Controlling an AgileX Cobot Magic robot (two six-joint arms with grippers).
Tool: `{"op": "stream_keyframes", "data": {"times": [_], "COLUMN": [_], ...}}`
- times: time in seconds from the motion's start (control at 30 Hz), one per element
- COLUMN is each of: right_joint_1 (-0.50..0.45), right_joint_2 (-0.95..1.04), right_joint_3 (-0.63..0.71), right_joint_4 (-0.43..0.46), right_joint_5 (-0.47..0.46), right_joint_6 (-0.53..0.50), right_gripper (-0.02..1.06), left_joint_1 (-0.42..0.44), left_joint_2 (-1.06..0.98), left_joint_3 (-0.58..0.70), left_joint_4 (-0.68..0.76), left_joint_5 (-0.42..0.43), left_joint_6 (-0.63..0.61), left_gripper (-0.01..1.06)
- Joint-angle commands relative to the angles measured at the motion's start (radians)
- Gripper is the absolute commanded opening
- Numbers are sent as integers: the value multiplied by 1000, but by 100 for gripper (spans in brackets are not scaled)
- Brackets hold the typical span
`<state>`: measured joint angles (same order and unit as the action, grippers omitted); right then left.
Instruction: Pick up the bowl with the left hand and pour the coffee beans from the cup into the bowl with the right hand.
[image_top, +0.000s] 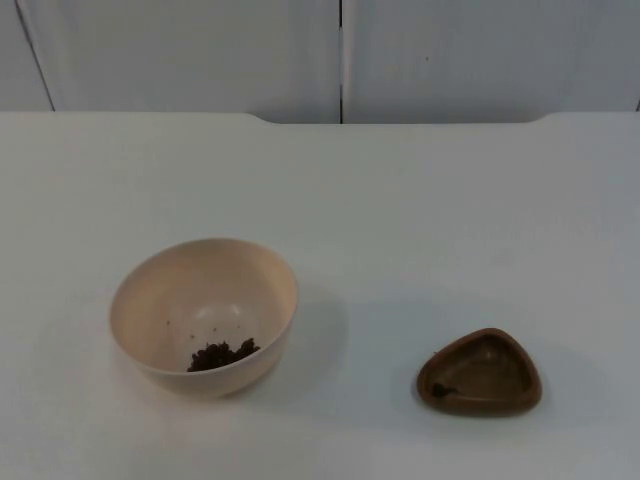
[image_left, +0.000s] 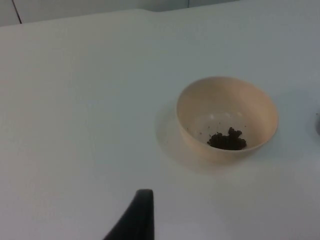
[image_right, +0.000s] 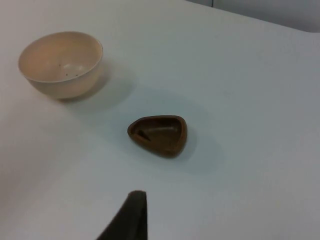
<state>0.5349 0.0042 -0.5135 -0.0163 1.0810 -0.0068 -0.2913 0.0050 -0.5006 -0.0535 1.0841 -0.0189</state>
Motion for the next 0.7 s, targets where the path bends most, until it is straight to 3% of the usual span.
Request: {"op": "stream_keyframes", "data": {"times": [0.0, 0.67], "right_joint_1": [-3, -5], "right_joint_2": [-4, -4], "right_joint_3": [-1, -1], "right_joint_4": [-2, -1], "right_joint_5": [-1, -3], "right_joint_6": [-1, -1], "right_gripper": [105, 105], "left_joint_1": [3, 3], "left_joint_2": [-5, -5], "left_joint_3": [5, 5], "left_joint_4": [2, 2], "left_joint_5": [-14, -14], "left_joint_6": [-4, -4], "left_gripper": [105, 105]}}
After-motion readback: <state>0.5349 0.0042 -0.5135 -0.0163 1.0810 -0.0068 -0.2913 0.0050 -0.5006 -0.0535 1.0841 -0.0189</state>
